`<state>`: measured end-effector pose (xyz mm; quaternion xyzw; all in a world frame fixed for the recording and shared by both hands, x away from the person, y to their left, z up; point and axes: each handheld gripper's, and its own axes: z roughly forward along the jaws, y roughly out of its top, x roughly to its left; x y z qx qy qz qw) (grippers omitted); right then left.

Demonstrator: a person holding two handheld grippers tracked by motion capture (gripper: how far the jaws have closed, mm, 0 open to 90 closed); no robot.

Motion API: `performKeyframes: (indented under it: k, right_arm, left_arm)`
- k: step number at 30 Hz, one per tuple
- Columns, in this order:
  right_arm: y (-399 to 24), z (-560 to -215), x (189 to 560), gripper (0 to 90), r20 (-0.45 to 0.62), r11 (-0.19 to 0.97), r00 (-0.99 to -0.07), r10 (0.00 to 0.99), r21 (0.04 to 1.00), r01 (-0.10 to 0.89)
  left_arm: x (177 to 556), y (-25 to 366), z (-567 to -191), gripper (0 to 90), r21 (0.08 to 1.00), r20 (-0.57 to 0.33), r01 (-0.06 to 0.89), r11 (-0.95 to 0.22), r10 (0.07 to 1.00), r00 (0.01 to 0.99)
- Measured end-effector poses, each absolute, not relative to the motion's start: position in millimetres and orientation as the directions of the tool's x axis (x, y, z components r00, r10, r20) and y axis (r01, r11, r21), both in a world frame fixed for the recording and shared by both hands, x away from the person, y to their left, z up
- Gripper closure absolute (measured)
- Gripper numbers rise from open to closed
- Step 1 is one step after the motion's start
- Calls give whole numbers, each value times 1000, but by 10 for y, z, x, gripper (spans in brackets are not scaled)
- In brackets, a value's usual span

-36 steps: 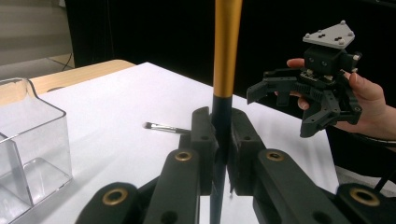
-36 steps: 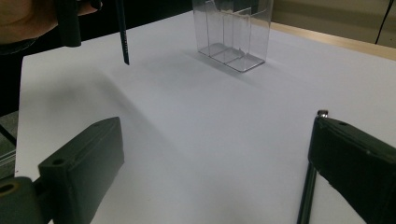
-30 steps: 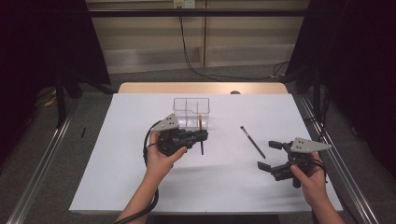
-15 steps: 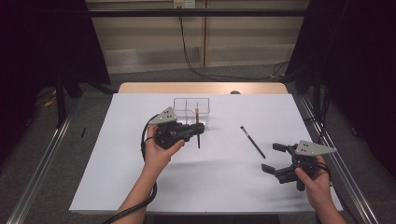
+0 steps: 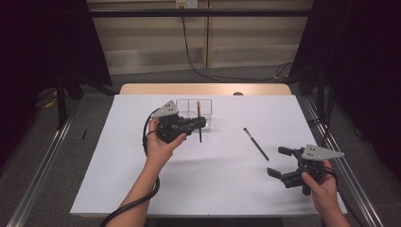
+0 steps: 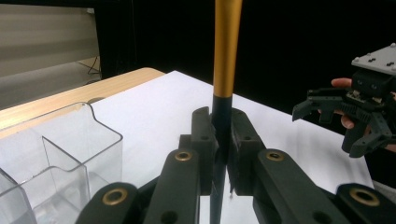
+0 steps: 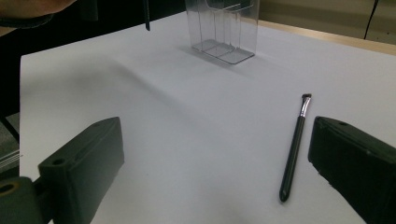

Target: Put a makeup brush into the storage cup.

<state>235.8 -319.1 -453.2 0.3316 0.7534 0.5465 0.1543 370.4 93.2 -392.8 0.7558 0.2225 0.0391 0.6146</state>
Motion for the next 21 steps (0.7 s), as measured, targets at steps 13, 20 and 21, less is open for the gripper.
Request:
performKeyframes:
  k: [13,20,21]
  right_arm:
    - [-3187,-4550,2341,31,129,188,-737,664,925,331]
    - [-3185,-4551,2331,30,127,190,-738,663,925,330]
    - [-3187,-4551,2332,31,129,189,-738,662,925,331]
  left_arm:
    - [3821,898,-3891,830,946,-220,294,-139,393,893]
    - [3868,891,-3841,829,947,-217,291,-136,397,892]
    - [3877,892,-3833,830,947,-214,289,-140,396,893]
